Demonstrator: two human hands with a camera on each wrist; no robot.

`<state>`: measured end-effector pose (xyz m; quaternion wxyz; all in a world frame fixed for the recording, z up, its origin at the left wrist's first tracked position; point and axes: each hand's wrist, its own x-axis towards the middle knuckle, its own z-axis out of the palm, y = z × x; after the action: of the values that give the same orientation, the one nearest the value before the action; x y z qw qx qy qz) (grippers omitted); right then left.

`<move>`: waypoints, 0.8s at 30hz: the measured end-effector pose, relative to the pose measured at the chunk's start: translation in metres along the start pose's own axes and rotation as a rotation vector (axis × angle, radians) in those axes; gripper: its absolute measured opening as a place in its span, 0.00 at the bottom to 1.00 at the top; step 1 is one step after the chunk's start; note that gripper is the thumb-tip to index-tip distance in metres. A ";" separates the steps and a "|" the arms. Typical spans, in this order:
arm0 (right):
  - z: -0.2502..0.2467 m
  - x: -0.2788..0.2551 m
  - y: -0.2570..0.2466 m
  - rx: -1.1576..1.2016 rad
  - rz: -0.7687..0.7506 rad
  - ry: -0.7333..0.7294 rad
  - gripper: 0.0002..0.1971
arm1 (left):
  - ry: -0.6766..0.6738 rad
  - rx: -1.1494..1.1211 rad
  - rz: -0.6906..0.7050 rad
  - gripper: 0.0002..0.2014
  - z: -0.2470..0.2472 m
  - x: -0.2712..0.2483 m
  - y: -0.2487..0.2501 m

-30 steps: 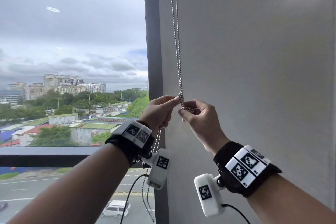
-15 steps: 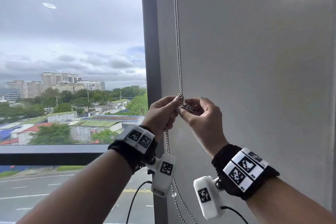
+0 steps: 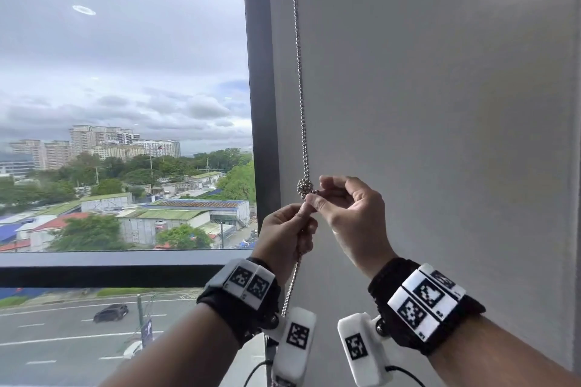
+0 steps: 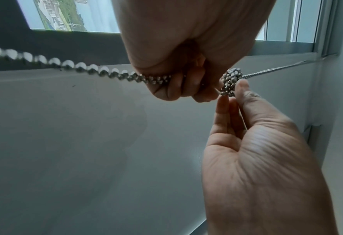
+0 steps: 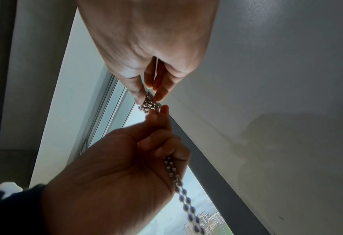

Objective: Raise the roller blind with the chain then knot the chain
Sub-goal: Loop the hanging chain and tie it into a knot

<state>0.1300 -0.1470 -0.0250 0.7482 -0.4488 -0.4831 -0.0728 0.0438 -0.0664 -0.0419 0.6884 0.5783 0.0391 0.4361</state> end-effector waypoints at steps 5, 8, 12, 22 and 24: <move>0.001 -0.001 0.006 0.016 0.067 -0.024 0.13 | 0.034 0.039 0.058 0.12 -0.007 -0.003 -0.011; 0.000 -0.003 0.012 -0.001 0.195 -0.096 0.12 | 0.039 0.118 0.080 0.10 -0.012 -0.006 -0.018; 0.002 -0.007 0.019 -0.063 0.364 -0.243 0.07 | 0.040 0.178 0.068 0.07 -0.021 -0.008 -0.033; 0.015 -0.012 0.064 -0.316 0.269 -0.260 0.08 | 0.160 0.258 0.024 0.08 -0.041 -0.003 -0.081; 0.017 -0.014 0.073 -0.350 0.244 -0.276 0.09 | 0.212 0.273 0.027 0.07 -0.050 -0.003 -0.094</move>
<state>0.1511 -0.0957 -0.0779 0.5894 -0.6322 -0.5030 -0.0027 0.0664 -0.0258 -0.1379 0.5896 0.6177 0.1624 0.4943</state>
